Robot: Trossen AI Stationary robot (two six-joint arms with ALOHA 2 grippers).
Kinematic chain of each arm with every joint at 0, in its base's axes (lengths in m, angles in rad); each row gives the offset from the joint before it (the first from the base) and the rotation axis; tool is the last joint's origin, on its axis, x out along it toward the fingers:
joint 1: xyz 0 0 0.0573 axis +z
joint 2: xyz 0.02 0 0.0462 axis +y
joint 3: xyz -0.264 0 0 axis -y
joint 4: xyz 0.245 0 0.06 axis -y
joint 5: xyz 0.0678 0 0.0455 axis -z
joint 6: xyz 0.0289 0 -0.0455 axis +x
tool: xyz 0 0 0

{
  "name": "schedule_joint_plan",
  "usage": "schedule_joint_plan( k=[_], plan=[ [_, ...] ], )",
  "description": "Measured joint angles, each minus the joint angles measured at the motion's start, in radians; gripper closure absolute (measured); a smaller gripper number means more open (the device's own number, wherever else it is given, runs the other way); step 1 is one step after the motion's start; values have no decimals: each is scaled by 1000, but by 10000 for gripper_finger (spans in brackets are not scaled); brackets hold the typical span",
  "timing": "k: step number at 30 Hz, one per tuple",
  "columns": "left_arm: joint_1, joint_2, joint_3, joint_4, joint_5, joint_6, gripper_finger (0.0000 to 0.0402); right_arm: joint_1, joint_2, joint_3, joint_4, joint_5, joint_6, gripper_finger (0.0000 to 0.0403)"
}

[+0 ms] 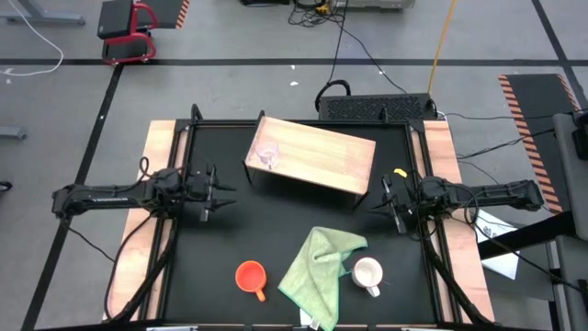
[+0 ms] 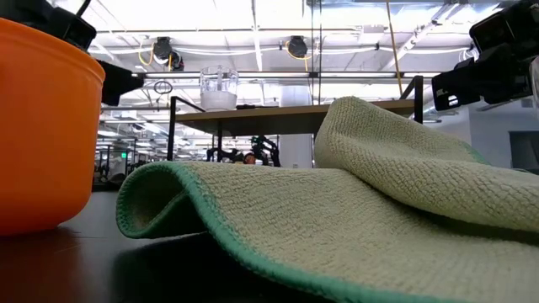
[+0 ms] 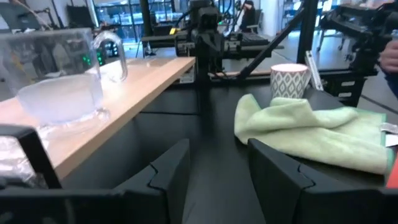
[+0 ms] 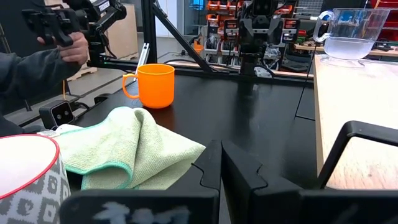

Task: Stack small to large cups/mugs on shelf
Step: Put the orange mug on the shelf

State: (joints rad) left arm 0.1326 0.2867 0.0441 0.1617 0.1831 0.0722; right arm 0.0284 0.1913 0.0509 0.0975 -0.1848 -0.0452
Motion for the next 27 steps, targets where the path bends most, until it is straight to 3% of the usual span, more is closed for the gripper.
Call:
schedule_joint_plan(
  k=[13,17,20,27],
  plan=[
    [0,0,0,-8,-4,1,238,0,0,0,0,0,0,403],
    [0,0,0,-9,36,7,241,0,0,0,0,0,0,403],
    [0,0,0,-10,51,13,269,0,0,0,0,0,0,403],
    [0,0,0,-17,63,51,390,0,0,0,0,0,0,403]
  ],
)
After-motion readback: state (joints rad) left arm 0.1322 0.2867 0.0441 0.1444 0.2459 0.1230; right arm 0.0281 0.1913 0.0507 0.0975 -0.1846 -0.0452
